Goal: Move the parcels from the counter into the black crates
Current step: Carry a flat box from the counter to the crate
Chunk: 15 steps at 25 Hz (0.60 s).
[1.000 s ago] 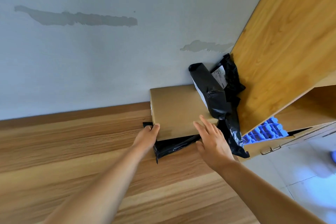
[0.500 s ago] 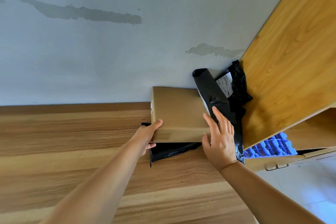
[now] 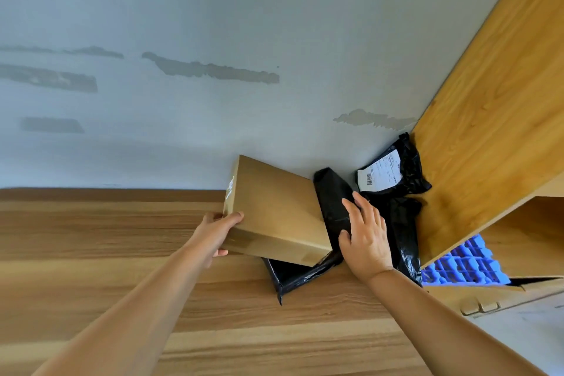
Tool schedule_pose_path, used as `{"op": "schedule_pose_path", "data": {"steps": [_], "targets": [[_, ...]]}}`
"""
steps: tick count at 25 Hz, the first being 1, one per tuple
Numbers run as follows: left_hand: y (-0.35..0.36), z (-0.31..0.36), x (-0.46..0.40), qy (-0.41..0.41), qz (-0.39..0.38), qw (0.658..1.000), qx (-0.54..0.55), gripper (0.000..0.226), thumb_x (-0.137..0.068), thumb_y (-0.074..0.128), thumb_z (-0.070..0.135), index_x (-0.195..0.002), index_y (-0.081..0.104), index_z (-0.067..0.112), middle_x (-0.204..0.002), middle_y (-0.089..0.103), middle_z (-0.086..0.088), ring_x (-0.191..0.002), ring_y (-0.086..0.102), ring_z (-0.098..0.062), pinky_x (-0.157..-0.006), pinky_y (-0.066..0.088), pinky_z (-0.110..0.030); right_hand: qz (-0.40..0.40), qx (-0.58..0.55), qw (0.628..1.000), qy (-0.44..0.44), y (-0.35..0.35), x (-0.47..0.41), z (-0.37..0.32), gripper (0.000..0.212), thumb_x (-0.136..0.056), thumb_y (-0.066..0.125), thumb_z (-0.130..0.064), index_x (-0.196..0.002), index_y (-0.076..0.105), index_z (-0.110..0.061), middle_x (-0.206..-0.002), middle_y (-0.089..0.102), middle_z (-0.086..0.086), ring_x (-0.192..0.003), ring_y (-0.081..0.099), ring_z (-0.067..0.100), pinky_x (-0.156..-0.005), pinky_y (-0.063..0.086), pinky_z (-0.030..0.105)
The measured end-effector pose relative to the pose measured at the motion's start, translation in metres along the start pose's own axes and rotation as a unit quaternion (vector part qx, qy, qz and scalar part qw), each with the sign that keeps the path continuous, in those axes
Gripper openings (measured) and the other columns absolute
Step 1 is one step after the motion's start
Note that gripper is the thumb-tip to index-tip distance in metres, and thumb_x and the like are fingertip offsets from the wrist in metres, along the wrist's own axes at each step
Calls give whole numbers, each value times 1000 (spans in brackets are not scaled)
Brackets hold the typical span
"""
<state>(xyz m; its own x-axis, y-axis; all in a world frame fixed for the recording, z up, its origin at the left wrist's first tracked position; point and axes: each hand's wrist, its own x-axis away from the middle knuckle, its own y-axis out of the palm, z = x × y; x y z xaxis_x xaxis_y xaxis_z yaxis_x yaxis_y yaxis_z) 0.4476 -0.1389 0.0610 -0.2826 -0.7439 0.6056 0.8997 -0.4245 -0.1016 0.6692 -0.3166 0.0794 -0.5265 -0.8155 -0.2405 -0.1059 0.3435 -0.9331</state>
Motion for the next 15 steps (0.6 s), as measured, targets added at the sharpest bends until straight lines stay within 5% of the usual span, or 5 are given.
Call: {"op": "schedule_pose_path", "data": {"steps": [4,9,12,15], "targets": [[-46,-2,23,15,0,999,37,48,-87,64,41,-125,46,18,-115,59,-6,-104,59,-25,-83,54,-40,-35,-19,999,9,-5,6,-31,55,-88,53,-7,-142,42,-12,-152,31,4,-140,28,23,-114,23,36],[-96,4,48,60,-15,996,58,41,-90,62,38,-126,48,23,-118,56,-4,-108,58,-24,-84,55,-41,-52,-133,988,55,-10,-1,-68,44,-98,48,-22,-141,42,-16,-143,43,0,-132,39,17,-107,36,35],[-117,12,63,82,-26,993,83,43,-91,61,36,-131,47,27,-122,56,-4,-107,59,-25,-81,55,-40,-105,-258,950,141,-19,-16,-98,45,-100,40,-35,-141,40,-18,-136,49,1,-123,47,18,-101,40,36],[-132,22,75,115,-41,988,99,45,-93,58,34,-135,43,31,-123,57,-5,-107,61,-28,-87,54,-41,-135,-421,872,211,-36,-29,-130,38,-102,36,-39,-127,51,-16,-111,56,1,-100,54,17,-85,42,30]]}}
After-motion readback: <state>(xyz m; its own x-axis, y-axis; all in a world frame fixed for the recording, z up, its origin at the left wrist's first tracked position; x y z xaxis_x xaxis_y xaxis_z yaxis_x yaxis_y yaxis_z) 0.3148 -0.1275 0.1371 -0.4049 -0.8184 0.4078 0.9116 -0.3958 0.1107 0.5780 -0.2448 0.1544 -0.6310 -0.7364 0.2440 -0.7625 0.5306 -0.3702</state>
